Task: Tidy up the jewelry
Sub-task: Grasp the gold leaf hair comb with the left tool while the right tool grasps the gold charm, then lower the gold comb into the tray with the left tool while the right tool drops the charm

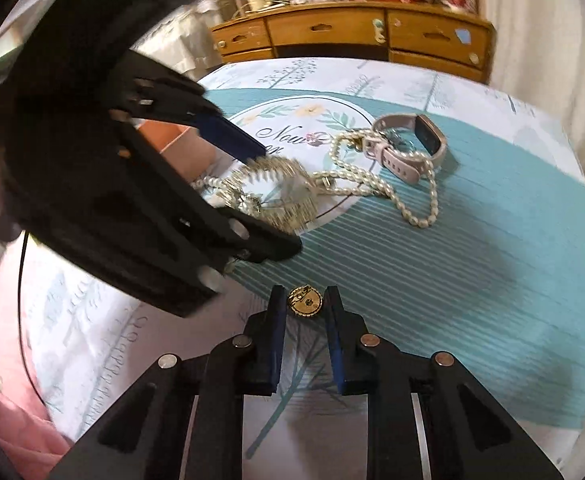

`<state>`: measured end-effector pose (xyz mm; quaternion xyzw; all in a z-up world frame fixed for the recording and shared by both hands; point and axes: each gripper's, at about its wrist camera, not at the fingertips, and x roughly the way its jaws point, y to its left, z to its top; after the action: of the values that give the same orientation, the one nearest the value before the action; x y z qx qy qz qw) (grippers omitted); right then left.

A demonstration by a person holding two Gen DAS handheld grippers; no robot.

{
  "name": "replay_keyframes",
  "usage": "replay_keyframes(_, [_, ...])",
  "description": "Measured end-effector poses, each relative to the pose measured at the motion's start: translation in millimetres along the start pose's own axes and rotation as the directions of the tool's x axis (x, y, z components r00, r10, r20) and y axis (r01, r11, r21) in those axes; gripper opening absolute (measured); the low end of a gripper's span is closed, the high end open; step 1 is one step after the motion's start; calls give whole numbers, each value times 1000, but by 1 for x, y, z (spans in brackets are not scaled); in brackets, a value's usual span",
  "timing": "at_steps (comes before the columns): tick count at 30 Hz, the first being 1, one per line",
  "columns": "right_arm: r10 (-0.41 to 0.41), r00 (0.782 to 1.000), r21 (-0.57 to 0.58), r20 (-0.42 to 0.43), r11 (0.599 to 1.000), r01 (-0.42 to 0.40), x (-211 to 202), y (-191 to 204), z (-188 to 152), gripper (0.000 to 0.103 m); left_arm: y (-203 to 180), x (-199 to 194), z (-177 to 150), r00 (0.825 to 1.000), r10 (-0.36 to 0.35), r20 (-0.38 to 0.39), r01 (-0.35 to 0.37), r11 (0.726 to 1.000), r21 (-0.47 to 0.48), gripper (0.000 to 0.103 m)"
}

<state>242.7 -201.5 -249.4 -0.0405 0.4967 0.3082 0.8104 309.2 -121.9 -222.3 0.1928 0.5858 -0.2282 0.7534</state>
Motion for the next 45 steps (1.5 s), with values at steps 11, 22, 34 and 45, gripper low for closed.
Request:
replay_keyframes(11, [70,995,277,77,957,-89,-32,-5,8,19,36,-108,-43,986,15,167,21,977,-213,72])
replay_keyframes(22, [61,979,495,193,856,-151,-59,58,18,19,79,-167,-108,967,-23,255,96,956,-276,72])
replay_keyframes(34, [14,963,561,270,810,-169,-67,156,31,19,154,-191,-162,962,-49,267,122,957,-262,72])
replay_keyframes(45, [-23,959,549,282,824,-142,-46,237,48,22,182,-187,-171,950,-134,281,194,961,-199,72])
